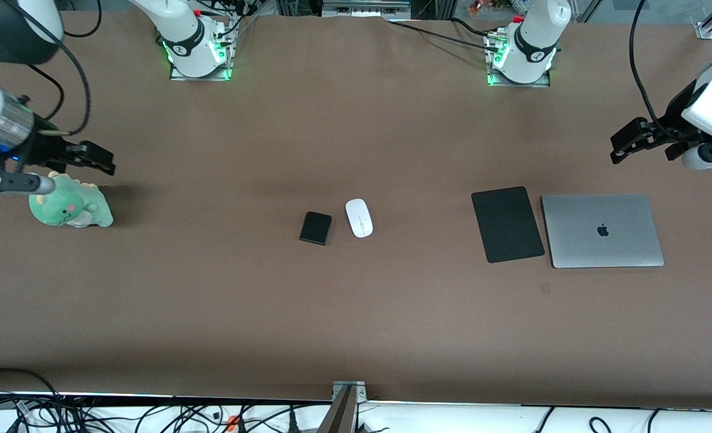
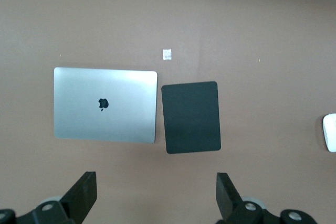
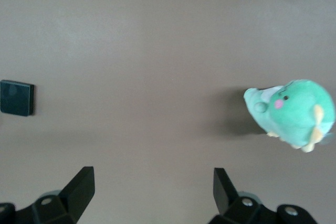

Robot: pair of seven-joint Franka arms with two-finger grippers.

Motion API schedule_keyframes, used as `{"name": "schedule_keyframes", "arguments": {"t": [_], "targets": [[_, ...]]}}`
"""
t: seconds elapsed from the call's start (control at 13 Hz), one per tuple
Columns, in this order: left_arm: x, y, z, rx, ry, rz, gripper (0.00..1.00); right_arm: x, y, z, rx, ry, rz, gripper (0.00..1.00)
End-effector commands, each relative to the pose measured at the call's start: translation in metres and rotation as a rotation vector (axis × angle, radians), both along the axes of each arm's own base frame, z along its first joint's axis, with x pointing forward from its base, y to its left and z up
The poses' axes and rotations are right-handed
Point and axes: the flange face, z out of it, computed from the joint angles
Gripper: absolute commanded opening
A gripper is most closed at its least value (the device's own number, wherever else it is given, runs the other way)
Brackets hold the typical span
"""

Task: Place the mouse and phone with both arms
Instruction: 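Move the right gripper toward the small black phone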

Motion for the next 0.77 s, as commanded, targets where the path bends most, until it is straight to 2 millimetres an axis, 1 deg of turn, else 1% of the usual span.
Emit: {"name": "schedule_keyframes", "arguments": {"t": [0.0, 0.15, 0.23, 0.38, 0.46, 0.54, 0.69], "targets": [[-0.002, -0.005, -0.001, 0.033, 0.040, -0.059, 1.00, 0.006, 0.045, -0.022, -0.003, 0.001, -0.050, 1.00], [-0.002, -0.009, -0.010, 0.031, 0.078, -0.066, 1.00, 0.012, 0.083, -0.046, -0.009, 0.000, -0.068, 1.00], [-0.001, -0.009, -0.011, 0.029, 0.082, -0.072, 1.00, 0.014, 0.106, -0.063, -0.013, 0.003, -0.046, 1.00], [0.001, -0.008, -0.015, 0.026, 0.088, -0.071, 1.00, 0.013, 0.159, -0.094, -0.016, -0.007, 0.032, 1.00], [0.001, -0.008, -0.017, 0.021, 0.093, -0.074, 1.00, 0.014, 0.179, -0.112, -0.001, -0.014, 0.035, 1.00], [0.003, -0.008, -0.019, 0.020, 0.098, -0.074, 1.00, 0.015, 0.193, -0.129, 0.004, -0.017, 0.006, 1.00], [0.005, -0.010, -0.023, 0.014, 0.104, -0.075, 1.00, 0.013, 0.231, -0.157, 0.012, -0.055, 0.028, 1.00]]}}
